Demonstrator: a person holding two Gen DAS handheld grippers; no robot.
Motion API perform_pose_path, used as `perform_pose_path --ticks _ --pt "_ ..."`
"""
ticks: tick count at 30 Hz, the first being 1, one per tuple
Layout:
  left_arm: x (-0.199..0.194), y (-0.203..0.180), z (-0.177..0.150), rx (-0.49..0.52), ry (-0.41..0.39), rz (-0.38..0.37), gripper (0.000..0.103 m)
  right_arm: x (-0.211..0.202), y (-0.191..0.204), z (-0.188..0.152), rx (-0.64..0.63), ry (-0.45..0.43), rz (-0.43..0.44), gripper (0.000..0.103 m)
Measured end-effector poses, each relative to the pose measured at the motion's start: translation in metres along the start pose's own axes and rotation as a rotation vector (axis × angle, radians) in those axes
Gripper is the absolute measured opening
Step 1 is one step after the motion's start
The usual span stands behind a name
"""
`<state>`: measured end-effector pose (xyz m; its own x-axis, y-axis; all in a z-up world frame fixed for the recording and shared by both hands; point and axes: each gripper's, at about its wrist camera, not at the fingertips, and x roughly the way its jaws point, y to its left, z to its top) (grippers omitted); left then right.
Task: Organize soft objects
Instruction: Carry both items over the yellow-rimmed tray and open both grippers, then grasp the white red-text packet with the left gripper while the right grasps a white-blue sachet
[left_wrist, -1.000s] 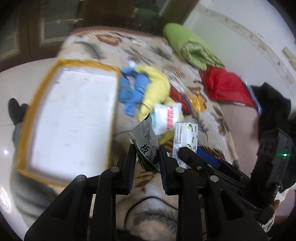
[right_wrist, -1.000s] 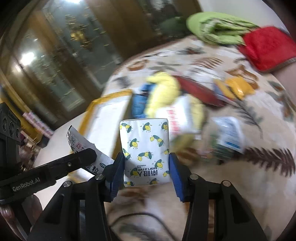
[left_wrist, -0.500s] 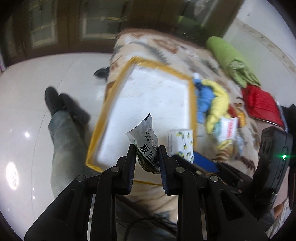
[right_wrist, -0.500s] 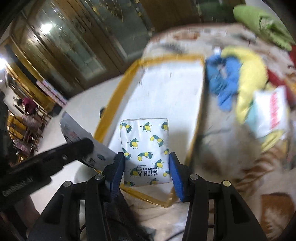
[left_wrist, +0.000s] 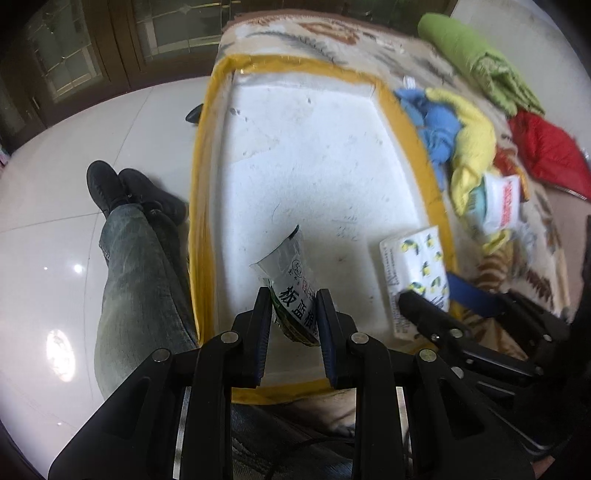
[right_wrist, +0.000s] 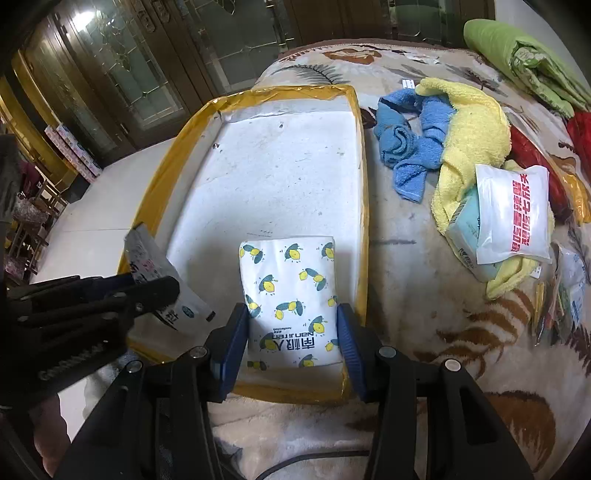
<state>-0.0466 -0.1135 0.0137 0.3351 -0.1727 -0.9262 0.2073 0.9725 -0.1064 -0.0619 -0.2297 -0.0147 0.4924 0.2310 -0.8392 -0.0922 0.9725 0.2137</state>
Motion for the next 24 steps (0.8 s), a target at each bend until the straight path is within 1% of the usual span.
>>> perform_pose_path --ticks 3,6,7,8,11,12,13,14,15,16,17,18,20,21,23,24 --pt "0.005 -0.006 0.001 0.025 0.001 0.022 0.026 -0.003 0.009 -0.004 -0.018 -0.021 -0.011 0.05" --pt "0.007 -0.007 0.001 0.021 -0.02 0.069 0.033 -0.002 0.008 -0.006 -0.01 -0.031 -0.017 0.051" --pt "0.008 -0.006 0.001 0.012 -0.026 0.068 0.034 -0.002 0.007 -0.005 -0.008 -0.034 -0.011 0.052" --pt "0.01 -0.004 0.001 -0.002 -0.03 0.056 0.034 -0.003 0.005 -0.005 -0.004 -0.039 0.005 0.052" --pt "0.017 0.008 -0.002 -0.088 -0.064 -0.016 0.034 -0.011 0.003 -0.01 0.006 -0.062 0.05 0.054" --pt "0.015 0.011 -0.002 -0.122 -0.073 -0.037 0.034 -0.014 0.003 -0.011 0.008 -0.069 0.064 0.057" --pt "0.007 0.016 -0.004 -0.166 -0.114 -0.08 0.034 -0.019 0.002 -0.012 0.014 -0.081 0.08 0.061" --pt "-0.002 0.018 -0.005 -0.188 -0.159 -0.103 0.034 -0.027 0.0 -0.013 0.026 -0.104 0.1 0.062" --pt "-0.009 0.018 -0.006 -0.195 -0.186 -0.107 0.038 -0.034 -0.001 -0.015 0.034 -0.125 0.112 0.065" --pt "-0.018 0.016 -0.006 -0.193 -0.216 -0.101 0.045 -0.041 -0.003 -0.015 0.04 -0.147 0.126 0.068" --pt "-0.026 0.013 -0.006 -0.183 -0.237 -0.091 0.063 -0.05 -0.007 -0.017 0.049 -0.172 0.138 0.07" --pt "-0.035 0.008 -0.006 -0.168 -0.259 -0.075 0.068 -0.058 -0.01 -0.018 0.056 -0.195 0.144 0.073" --pt "-0.046 0.0 -0.007 -0.153 -0.28 -0.083 0.068 -0.072 -0.017 -0.021 0.063 -0.224 0.133 0.073" --pt "-0.051 -0.004 -0.007 -0.144 -0.283 -0.107 0.068 -0.079 -0.022 -0.024 0.066 -0.232 0.125 0.073" --pt "-0.058 -0.016 -0.007 -0.121 -0.265 -0.177 0.068 -0.09 -0.033 -0.03 0.086 -0.249 0.131 0.073" --pt "-0.059 -0.021 -0.009 -0.113 -0.26 -0.194 0.068 -0.094 -0.041 -0.035 0.108 -0.257 0.132 0.073"
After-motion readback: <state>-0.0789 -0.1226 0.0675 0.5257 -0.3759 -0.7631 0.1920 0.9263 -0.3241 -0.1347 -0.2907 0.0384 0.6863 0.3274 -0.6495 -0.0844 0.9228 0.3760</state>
